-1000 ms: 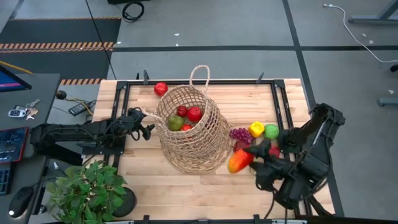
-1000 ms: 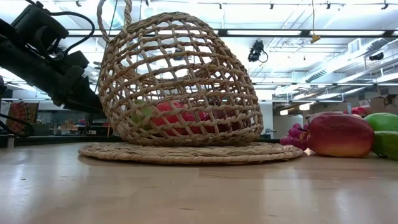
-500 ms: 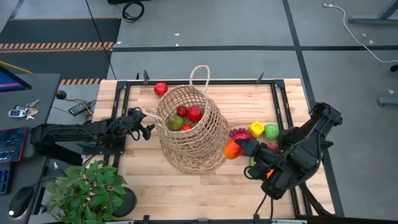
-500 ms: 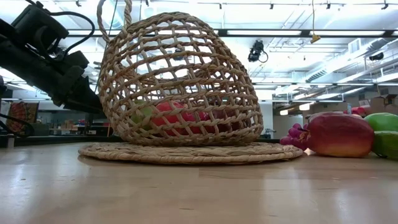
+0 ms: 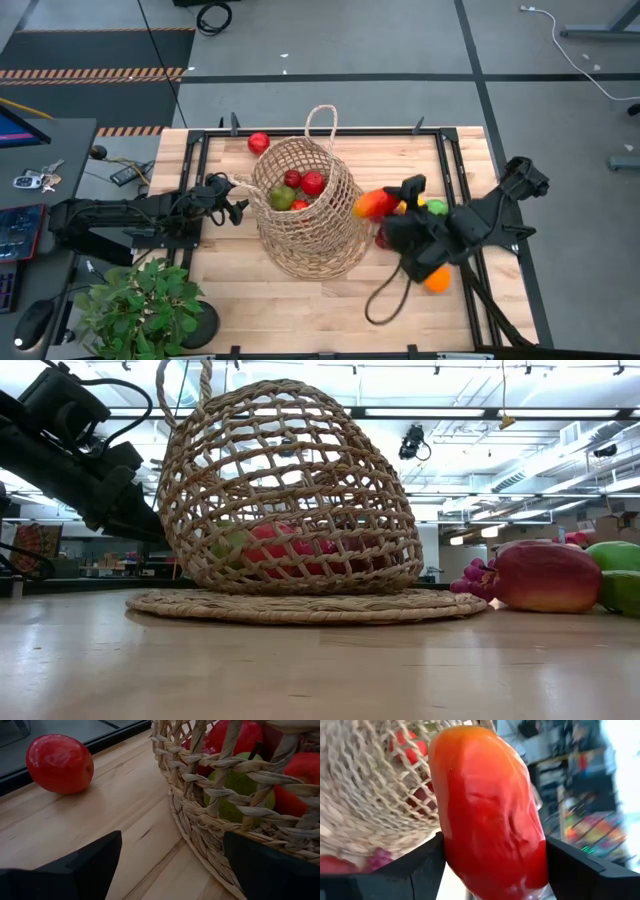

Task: Build produce basket
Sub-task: Put the orange mango into the basket

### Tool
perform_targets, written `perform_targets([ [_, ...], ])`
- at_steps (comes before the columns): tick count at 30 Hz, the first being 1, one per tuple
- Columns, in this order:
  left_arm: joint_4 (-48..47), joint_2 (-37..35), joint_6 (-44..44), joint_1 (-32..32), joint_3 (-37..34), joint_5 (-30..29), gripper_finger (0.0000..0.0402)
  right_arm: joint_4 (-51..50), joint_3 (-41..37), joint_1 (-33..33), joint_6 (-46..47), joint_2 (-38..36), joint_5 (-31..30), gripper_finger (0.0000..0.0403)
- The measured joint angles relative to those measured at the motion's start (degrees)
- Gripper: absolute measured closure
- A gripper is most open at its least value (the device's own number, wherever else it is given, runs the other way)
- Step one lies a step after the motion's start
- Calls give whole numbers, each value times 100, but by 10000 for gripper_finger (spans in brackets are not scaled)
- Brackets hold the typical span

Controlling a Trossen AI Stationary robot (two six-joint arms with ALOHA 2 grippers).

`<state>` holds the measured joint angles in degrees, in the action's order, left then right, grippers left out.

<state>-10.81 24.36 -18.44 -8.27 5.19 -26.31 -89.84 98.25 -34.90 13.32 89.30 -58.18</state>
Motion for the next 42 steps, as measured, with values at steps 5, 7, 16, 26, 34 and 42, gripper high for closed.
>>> perform_targets([
  [5,1,-2,0,0,1,-1,44,-17,-4,483,562,-322,778,103],
  [7,0,0,-1,-2,0,1,44,-17,-4,674,800,-470,1107,103],
  [16,2,-2,-1,-2,0,-1,44,-19,-4,1073,1627,-1144,1849,103],
  [26,0,0,-1,0,0,-1,44,-17,-8,1078,2461,-1507,3009,103],
  [34,2,0,1,-2,0,-1,44,409,-11,1224,2791,-1591,4931,103],
  [42,2,-1,-1,-1,0,0,44,581,-13,1227,2673,-1547,5122,103],
])
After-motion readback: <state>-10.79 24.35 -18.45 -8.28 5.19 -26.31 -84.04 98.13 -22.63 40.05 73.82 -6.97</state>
